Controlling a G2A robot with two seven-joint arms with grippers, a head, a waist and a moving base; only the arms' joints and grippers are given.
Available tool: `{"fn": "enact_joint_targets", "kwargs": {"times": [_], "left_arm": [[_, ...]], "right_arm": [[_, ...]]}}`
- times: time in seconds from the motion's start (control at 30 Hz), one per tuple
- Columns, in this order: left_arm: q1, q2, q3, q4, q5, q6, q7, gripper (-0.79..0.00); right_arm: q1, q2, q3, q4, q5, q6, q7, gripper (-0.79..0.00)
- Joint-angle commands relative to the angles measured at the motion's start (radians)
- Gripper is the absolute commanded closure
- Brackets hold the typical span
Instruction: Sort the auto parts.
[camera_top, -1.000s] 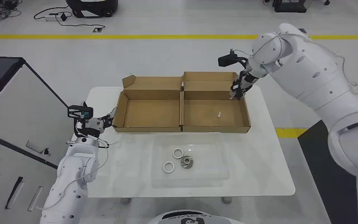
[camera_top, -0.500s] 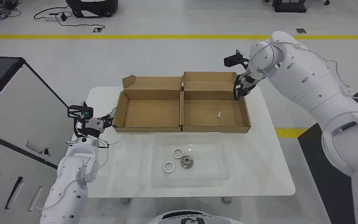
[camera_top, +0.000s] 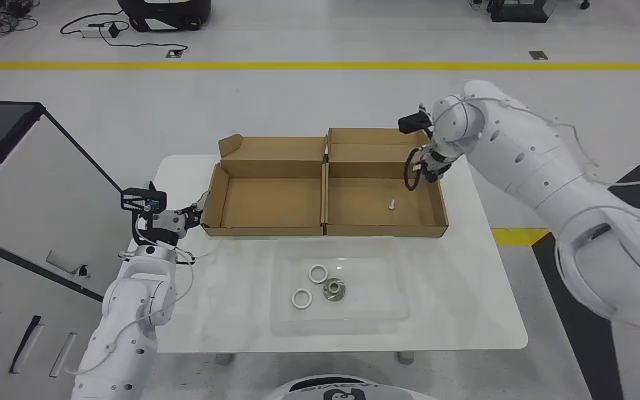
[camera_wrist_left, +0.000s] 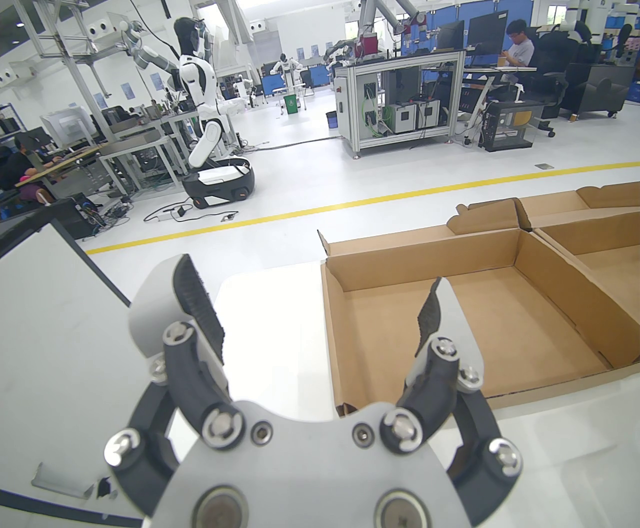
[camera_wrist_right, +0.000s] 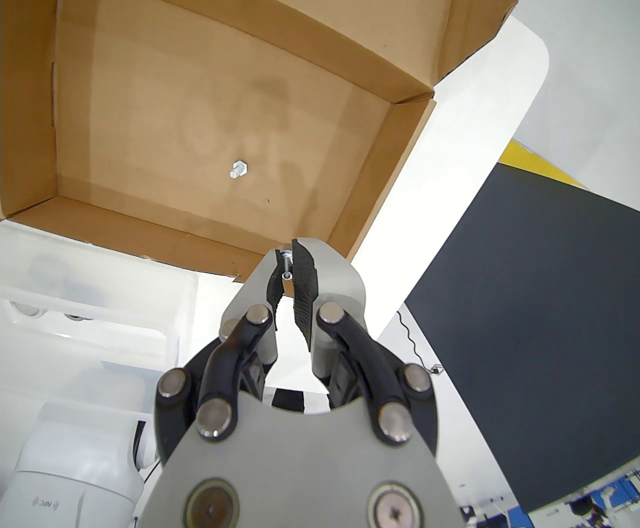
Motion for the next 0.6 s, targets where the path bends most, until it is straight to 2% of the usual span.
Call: {"fn": "enact_joint_targets", "kwargs": {"times": [0.0,0.57], "left_arm": [[0.0,0.0,0.0,0.0,0.0,0.0,0.0,-0.785],[0.0,0.0,0.0,0.0,0.0,0.0,0.0,-0.785]], "right_arm": [[-0.008,-0.006,-0.004,0.007,-0.011,0.002,-0.001,0.0],[-0.061,-0.051,0.002,0.085,-0.055,0.004,-0.03,0.0]]}}
